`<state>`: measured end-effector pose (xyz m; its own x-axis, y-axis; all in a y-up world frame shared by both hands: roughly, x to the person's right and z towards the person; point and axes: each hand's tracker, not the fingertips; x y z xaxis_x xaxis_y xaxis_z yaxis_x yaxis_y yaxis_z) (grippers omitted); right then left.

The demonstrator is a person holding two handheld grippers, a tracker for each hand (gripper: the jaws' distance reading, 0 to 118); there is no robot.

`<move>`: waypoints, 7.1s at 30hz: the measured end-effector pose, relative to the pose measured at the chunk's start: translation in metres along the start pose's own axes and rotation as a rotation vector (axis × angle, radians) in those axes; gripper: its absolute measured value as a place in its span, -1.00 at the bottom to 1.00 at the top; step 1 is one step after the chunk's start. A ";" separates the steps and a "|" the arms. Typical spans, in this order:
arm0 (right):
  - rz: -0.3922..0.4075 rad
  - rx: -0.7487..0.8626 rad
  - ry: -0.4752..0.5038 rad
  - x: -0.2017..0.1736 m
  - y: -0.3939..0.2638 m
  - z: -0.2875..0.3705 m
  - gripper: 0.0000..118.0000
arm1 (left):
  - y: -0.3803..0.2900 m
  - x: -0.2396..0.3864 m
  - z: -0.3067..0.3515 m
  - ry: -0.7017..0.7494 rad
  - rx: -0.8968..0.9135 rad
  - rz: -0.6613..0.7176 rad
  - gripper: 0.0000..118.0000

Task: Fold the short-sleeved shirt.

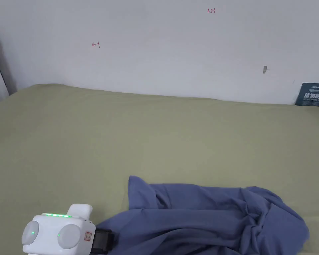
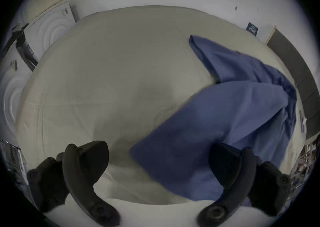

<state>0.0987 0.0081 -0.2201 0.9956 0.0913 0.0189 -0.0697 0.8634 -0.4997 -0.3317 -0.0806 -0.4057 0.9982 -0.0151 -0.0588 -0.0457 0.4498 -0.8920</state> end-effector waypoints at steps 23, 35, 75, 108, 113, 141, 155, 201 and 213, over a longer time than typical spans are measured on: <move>-0.014 -0.326 0.080 0.111 0.115 -0.254 -0.94 | -0.017 0.008 0.017 -0.076 0.082 -0.048 -1.00; -0.013 -0.613 0.031 0.112 0.073 -0.326 0.60 | -0.012 0.002 0.009 -0.099 0.072 -0.017 -1.00; -0.057 0.113 0.044 0.182 0.343 0.013 -0.94 | 0.142 0.001 0.357 0.067 0.636 0.085 -1.00; -0.068 -0.085 -0.034 0.131 0.254 -0.229 -0.94 | 0.195 0.013 0.118 0.186 0.432 0.040 -1.00; -0.067 -0.189 -0.038 0.140 0.153 -0.199 -0.94 | 0.104 0.005 0.100 0.153 0.343 -0.008 -1.00; -0.222 -0.247 0.004 0.153 -0.042 -0.020 0.52 | -0.138 -0.022 0.123 -0.060 0.254 0.121 0.90; -0.222 0.037 -0.023 0.110 -0.007 0.060 -0.99 | -0.162 0.007 0.199 -0.042 0.522 0.090 -1.00; 0.070 -0.354 0.159 0.062 0.125 -0.299 -0.91 | -0.095 -0.019 0.068 -0.162 0.094 0.015 -0.98; 0.091 -0.567 0.189 0.050 0.114 -0.388 0.65 | -0.093 -0.019 0.064 -0.174 0.083 0.005 -0.98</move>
<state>0.1646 -0.0819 -0.6123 0.9846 0.0178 -0.1738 -0.1629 0.4522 -0.8769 -0.3443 -0.0646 -0.2926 0.9901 0.1388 0.0218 -0.0544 0.5216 -0.8515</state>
